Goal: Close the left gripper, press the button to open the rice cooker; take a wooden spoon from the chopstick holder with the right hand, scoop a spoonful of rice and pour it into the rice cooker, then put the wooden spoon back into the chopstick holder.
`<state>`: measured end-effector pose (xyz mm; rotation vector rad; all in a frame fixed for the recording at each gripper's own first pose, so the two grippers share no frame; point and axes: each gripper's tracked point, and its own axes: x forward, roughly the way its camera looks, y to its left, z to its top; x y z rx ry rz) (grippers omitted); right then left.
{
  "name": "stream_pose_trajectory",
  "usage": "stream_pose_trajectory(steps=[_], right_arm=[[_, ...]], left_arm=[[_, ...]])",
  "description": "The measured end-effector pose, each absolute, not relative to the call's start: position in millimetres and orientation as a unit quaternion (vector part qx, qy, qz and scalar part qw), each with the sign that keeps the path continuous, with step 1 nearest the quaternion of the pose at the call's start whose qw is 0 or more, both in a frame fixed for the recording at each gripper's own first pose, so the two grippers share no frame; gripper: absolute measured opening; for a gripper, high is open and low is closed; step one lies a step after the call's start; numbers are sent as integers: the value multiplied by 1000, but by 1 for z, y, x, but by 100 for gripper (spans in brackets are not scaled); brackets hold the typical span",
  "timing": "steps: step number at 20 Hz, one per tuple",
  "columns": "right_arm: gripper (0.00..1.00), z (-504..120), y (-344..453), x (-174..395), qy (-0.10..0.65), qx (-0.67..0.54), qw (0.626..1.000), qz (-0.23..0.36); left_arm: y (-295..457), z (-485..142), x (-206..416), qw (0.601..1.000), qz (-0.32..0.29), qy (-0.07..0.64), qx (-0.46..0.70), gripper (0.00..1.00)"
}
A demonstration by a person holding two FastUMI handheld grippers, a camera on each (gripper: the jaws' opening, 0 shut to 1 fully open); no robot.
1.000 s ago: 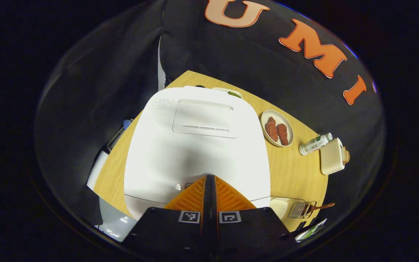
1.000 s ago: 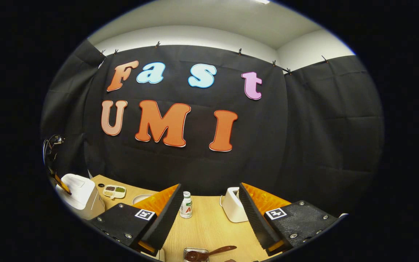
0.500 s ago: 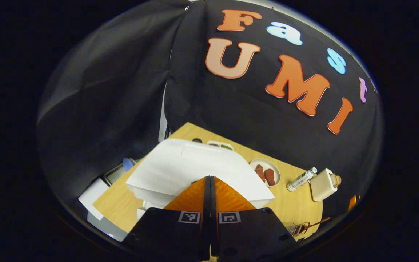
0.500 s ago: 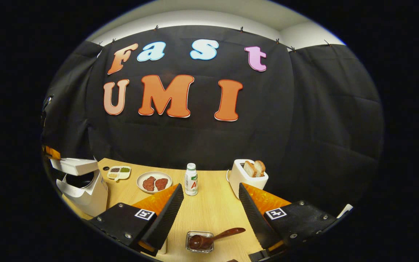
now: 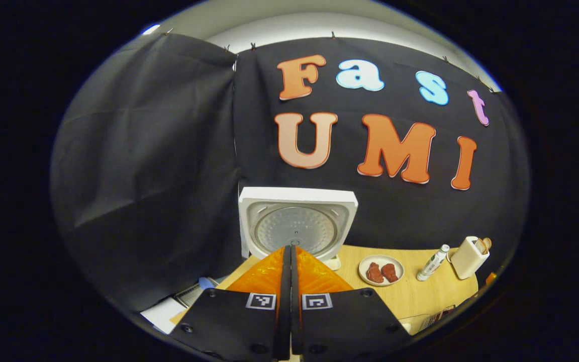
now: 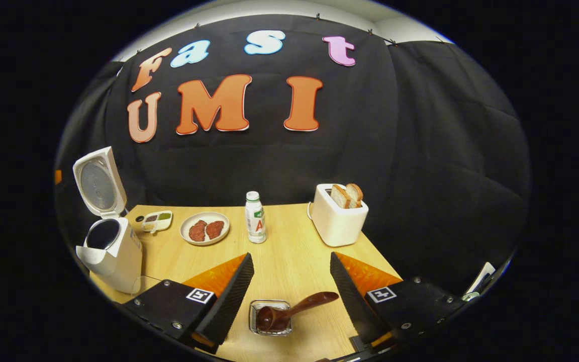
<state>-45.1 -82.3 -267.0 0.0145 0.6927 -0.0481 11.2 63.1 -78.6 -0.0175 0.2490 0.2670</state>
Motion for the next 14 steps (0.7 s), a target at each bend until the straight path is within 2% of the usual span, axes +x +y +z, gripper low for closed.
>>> stream_pose_trajectory(steps=[2,3,4,5,9,10,11,12,13,14], right_arm=[[95,-278,-98,-49,350,3,936,-43],[95,-284,-103,-51,355,2,934,-49],[95,-288,-107,-53,358,1,932,-54],[95,-293,-110,-55,363,0,930,-56],[95,-312,-115,-66,382,7,922,-66],[95,-319,-113,-71,390,10,918,-67],[95,-327,-112,-76,399,12,914,-67],[95,-334,-110,-79,407,16,911,-65],[95,-340,-108,-84,415,23,908,-63],[95,-346,-106,-86,422,32,904,-60]], left_arm=[[50,-50,8,989,115,92,-1,5],[43,-44,5,991,106,83,7,20],[39,-40,2,992,102,76,18,27],[36,-36,2,992,100,70,29,45],[35,-16,-6,990,124,41,56,91],[38,-13,-8,988,133,40,60,90],[40,-14,-11,987,139,40,63,97],[41,-14,-12,987,144,39,64,93],[43,-12,-14,986,148,38,63,97],[43,-13,-17,986,148,39,62,96]])
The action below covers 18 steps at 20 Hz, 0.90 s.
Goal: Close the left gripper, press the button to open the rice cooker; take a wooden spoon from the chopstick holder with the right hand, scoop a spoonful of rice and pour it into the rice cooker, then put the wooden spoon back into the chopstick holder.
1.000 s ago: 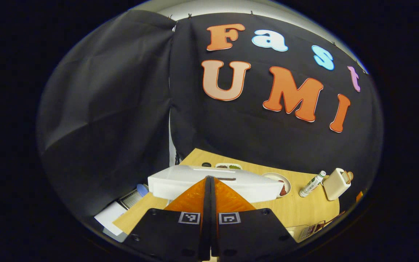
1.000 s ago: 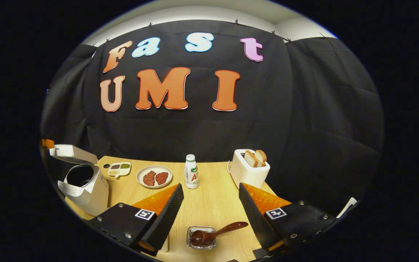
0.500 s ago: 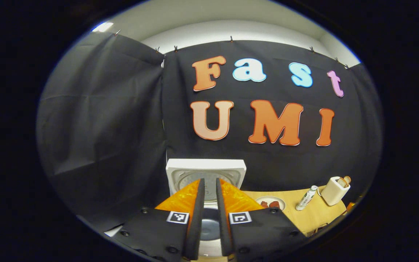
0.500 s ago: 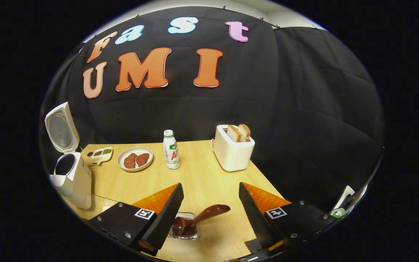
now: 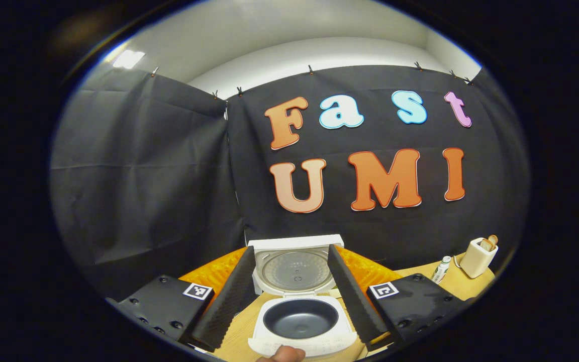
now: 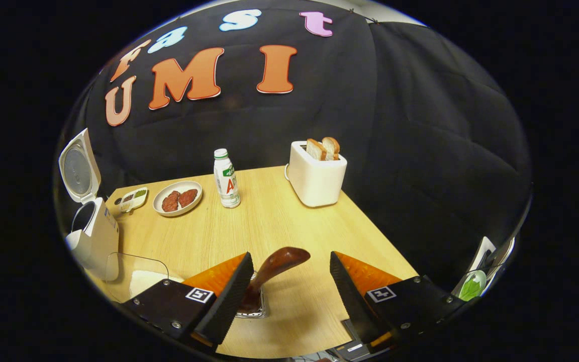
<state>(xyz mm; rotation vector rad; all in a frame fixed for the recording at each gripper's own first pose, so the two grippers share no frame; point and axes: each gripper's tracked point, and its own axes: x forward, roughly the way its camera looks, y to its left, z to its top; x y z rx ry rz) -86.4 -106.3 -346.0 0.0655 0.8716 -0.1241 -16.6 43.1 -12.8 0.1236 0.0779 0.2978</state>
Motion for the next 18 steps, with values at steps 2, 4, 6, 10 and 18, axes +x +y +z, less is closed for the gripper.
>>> stream_pose_trajectory(steps=[2,4,6,10,18], right_arm=[[95,-357,-104,-87,433,48,898,-60],[95,-369,-101,-86,442,63,893,-52],[95,-376,-96,-83,446,79,891,-41],[86,-387,-77,-76,455,128,881,-16],[23,-385,-53,-66,457,216,863,-1]], left_arm=[[44,-11,-22,985,156,34,63,98],[47,-3,-27,983,172,14,65,98],[40,14,-30,983,171,-23,67,98],[38,9,-39,981,179,-24,65,100],[63,17,-55,974,215,-29,59,100]])
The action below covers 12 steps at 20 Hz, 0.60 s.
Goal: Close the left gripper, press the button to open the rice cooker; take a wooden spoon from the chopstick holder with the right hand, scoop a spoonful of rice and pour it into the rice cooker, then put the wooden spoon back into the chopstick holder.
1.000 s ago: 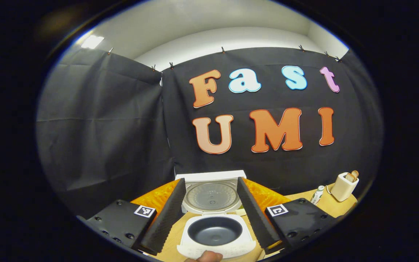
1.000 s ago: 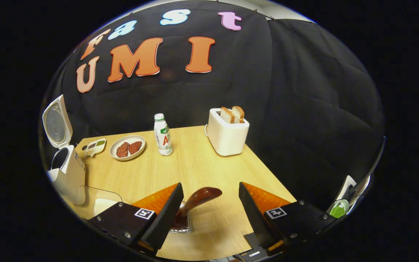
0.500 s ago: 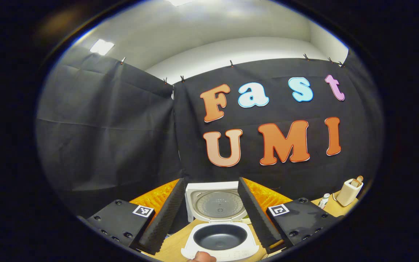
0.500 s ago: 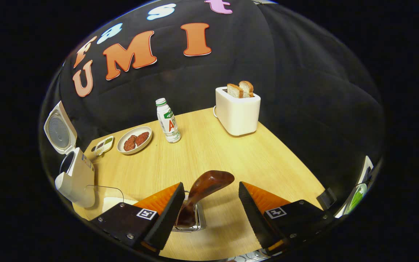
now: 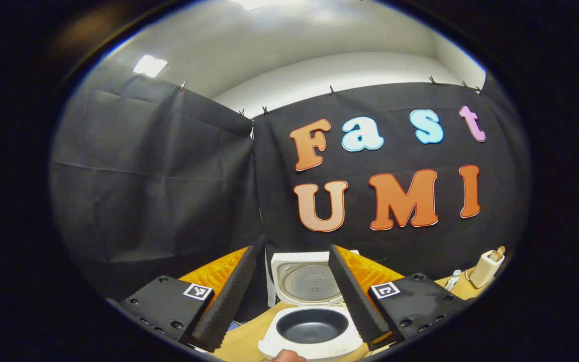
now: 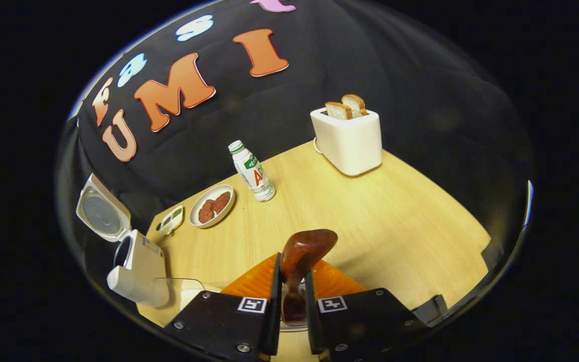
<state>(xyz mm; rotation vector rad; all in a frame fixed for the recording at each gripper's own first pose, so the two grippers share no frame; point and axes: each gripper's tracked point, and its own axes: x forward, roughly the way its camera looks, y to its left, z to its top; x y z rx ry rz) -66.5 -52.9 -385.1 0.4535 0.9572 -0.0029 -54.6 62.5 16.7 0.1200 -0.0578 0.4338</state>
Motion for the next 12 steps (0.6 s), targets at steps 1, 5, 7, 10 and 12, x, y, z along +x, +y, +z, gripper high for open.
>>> stream_pose_trajectory(steps=[1,5,7,10,12], right_arm=[[21,-386,-52,-67,457,217,863,-1],[10,-381,-53,-71,446,207,871,-5],[11,-374,-56,-68,435,208,876,-12],[10,-366,-58,-74,427,207,880,-19],[10,-360,-58,-79,421,204,883,-25]], left_arm=[[65,15,-55,974,218,-26,58,100],[65,10,-52,975,214,-23,56,98],[63,9,-46,976,208,-24,54,99],[59,4,-31,979,195,-16,48,100],[56,2,-26,982,181,-14,48,99]])
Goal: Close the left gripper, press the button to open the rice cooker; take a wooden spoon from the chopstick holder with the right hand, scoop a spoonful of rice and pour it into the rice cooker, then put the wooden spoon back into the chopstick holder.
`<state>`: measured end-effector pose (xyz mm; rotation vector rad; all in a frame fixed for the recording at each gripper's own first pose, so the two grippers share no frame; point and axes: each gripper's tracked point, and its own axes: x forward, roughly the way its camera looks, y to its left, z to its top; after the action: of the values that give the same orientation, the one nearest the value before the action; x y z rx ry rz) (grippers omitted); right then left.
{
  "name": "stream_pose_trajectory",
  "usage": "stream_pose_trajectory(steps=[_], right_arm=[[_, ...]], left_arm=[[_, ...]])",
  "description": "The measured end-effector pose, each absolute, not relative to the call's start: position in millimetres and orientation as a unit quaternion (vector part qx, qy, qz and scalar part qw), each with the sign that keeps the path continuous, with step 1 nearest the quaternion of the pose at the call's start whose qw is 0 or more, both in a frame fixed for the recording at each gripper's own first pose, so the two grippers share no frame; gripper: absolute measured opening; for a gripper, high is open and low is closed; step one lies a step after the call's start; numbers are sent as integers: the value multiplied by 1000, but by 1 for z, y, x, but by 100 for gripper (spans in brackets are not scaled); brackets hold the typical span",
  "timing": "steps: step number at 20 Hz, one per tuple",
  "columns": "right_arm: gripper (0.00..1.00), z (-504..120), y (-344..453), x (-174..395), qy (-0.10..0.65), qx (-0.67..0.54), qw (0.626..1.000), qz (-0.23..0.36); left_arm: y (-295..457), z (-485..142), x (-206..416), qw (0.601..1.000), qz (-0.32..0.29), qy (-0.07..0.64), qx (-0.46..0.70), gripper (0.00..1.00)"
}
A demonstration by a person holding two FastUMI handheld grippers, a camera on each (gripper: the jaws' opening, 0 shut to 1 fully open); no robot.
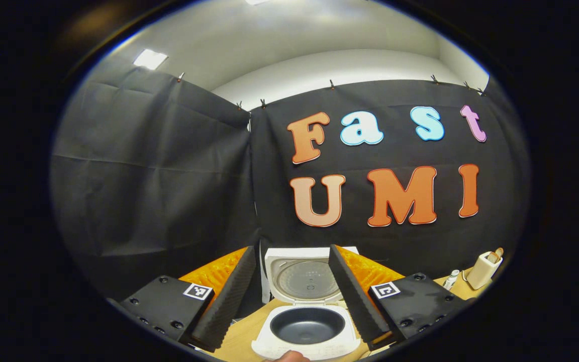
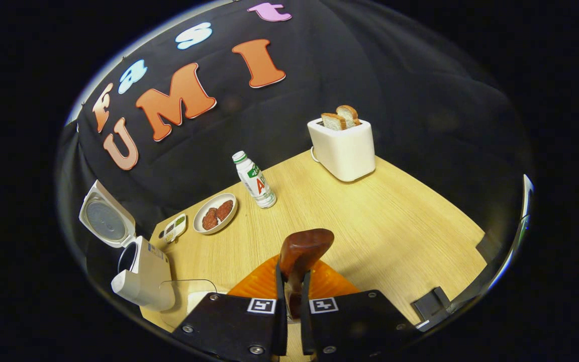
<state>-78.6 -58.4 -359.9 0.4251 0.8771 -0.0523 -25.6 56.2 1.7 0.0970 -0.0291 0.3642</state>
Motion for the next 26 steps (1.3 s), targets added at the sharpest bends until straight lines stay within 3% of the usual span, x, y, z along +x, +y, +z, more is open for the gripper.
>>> stream_pose_trajectory(steps=[4,5,11,17,26], right_arm=[[10,-349,-57,-83,406,198,891,-49],[11,-342,-55,-82,401,200,892,-52],[10,-268,-41,-71,340,194,918,-70],[10,-243,32,-80,342,183,921,-28],[10,-290,103,-80,374,89,922,33]], left_arm=[[59,-3,-14,988,147,-16,50,96],[62,-3,-12,989,140,-18,50,100],[91,-9,-6,993,110,-14,42,98],[129,-34,-1,996,86,12,29,99],[206,-35,-41,985,171,12,33,100]])
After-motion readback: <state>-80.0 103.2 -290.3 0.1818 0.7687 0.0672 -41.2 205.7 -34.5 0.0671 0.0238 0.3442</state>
